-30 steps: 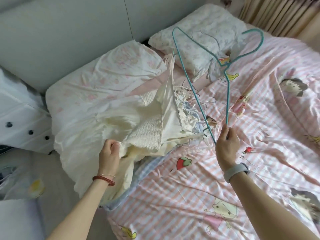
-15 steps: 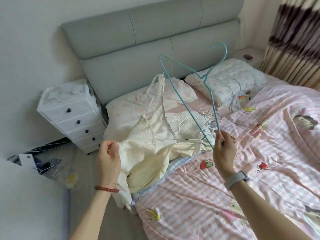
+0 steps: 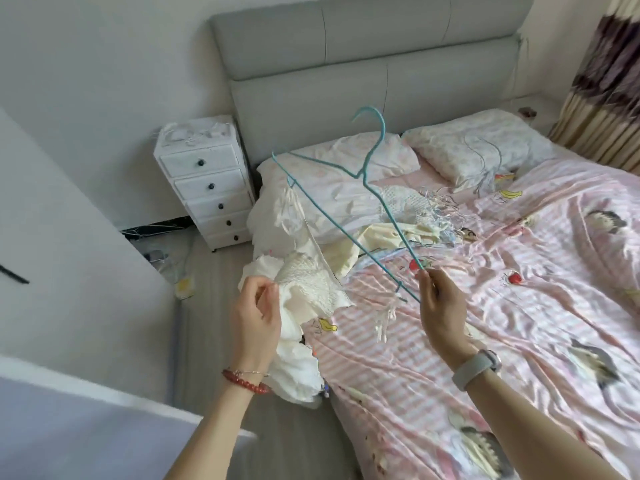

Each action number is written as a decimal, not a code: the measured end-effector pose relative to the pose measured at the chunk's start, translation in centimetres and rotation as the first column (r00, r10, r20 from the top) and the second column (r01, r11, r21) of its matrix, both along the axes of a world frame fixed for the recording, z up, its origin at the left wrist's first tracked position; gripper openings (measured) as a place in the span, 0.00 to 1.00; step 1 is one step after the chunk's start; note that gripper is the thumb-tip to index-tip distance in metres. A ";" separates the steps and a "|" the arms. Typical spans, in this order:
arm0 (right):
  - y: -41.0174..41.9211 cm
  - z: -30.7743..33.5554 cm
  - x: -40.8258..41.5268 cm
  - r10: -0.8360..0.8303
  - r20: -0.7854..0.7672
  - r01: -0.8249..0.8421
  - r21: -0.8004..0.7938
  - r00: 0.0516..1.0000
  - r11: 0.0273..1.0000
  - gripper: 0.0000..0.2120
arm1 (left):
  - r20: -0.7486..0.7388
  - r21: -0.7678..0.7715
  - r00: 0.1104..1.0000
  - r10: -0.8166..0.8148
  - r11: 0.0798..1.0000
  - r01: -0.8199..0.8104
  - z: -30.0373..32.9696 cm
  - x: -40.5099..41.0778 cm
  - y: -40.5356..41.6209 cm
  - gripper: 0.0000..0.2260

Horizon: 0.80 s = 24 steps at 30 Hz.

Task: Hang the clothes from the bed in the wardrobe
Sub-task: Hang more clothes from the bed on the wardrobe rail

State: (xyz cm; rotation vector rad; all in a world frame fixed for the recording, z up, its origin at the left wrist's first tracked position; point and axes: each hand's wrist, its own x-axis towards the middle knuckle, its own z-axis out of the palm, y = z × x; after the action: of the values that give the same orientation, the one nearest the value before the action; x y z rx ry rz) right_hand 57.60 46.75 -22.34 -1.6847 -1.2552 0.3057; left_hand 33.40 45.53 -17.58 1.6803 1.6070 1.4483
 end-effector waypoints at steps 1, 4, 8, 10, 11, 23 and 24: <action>-1.0 -0.1 0.0 0.023 0.014 -0.023 -0.014 1.000 1.000 0.10 | -0.012 -0.013 1.000 0.018 1.000 -0.018 -0.2 -0.1 -1.1 0.05; -4.0 -0.8 0.4 0.105 0.010 -0.104 -0.067 0.994 0.992 0.09 | -0.001 -0.089 1.000 0.030 0.996 -0.030 -1.3 -0.3 -4.7 0.05; -7.8 -2.1 2.2 0.176 0.047 -0.171 -0.095 0.983 0.981 0.09 | -0.060 -0.186 0.998 0.025 0.982 -0.036 -3.4 0.3 -10.0 0.06; -9.5 -2.7 3.7 0.220 0.074 -0.211 -0.112 0.973 0.971 0.13 | -0.071 -0.201 0.997 0.016 0.979 -0.030 -4.1 1.4 -12.7 0.07; -10.3 -3.0 4.5 0.254 0.084 -0.243 -0.123 0.964 0.962 0.14 | -0.072 -0.214 0.997 0.012 0.976 -0.027 -4.4 2.0 -14.0 0.07; -15.3 -3.6 5.4 0.719 0.316 -0.700 -0.192 0.620 0.688 0.16 | -0.096 -0.301 0.948 0.303 0.899 -0.318 -4.7 1.0 -29.1 0.05; -15.4 -3.4 4.0 0.751 0.322 -0.741 -0.183 0.576 0.646 0.18 | -0.103 -0.292 0.927 0.360 0.880 -0.374 -4.5 0.2 -30.3 0.07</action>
State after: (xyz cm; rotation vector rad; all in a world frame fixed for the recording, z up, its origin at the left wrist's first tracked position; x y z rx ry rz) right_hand 61.59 31.34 -25.74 -1.1527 -2.2586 0.5202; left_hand 33.62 15.19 -22.10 1.2881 2.1406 1.2385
